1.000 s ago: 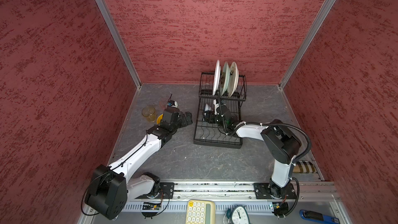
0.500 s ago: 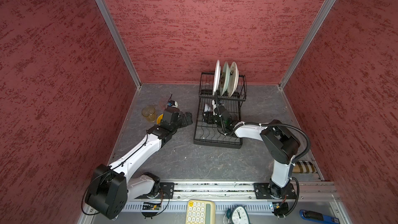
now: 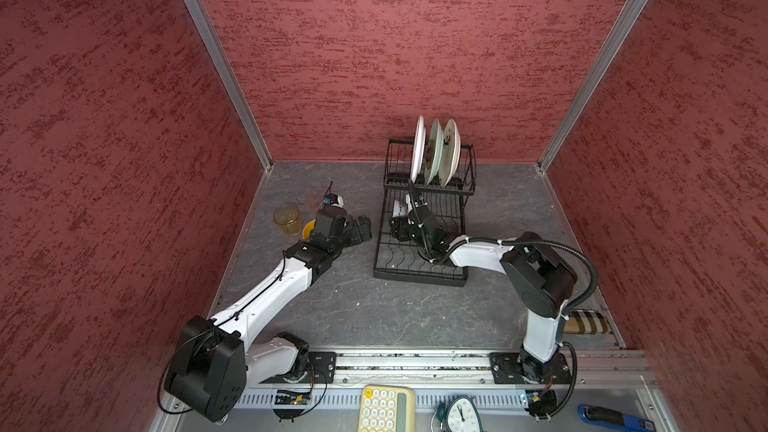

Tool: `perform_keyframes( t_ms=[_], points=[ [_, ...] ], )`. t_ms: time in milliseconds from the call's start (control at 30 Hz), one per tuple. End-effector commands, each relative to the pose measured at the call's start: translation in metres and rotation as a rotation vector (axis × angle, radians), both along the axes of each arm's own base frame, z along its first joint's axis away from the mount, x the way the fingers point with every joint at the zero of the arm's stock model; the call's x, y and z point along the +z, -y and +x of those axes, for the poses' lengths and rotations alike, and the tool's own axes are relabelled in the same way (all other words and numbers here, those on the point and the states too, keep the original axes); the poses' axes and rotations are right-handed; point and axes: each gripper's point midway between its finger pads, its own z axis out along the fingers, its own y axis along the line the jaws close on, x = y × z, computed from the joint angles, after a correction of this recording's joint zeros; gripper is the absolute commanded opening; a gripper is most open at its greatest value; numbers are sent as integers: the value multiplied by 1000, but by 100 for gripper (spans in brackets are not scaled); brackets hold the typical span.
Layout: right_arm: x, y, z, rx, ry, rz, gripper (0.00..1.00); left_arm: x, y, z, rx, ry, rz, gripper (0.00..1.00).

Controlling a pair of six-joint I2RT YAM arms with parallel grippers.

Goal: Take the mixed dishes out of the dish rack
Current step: 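Close the right gripper on the floral bowl's rim and tilt it up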

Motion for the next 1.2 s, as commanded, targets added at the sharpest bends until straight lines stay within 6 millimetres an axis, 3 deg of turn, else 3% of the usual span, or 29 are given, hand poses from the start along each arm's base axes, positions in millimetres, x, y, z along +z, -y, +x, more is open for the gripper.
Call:
perform_keyframes(
  t_ms=[0,600,1167],
  points=[
    [19,8,8,-55,66,-42,57,-2,3,2,-4,5,-11,100],
    [65,20,-16,-45,104,67,57,-3,4,3,-2,2,-12,99],
    [84,42,-54,-35,84,214,56,-3,4,2,-5,1,-16,100]
  ],
)
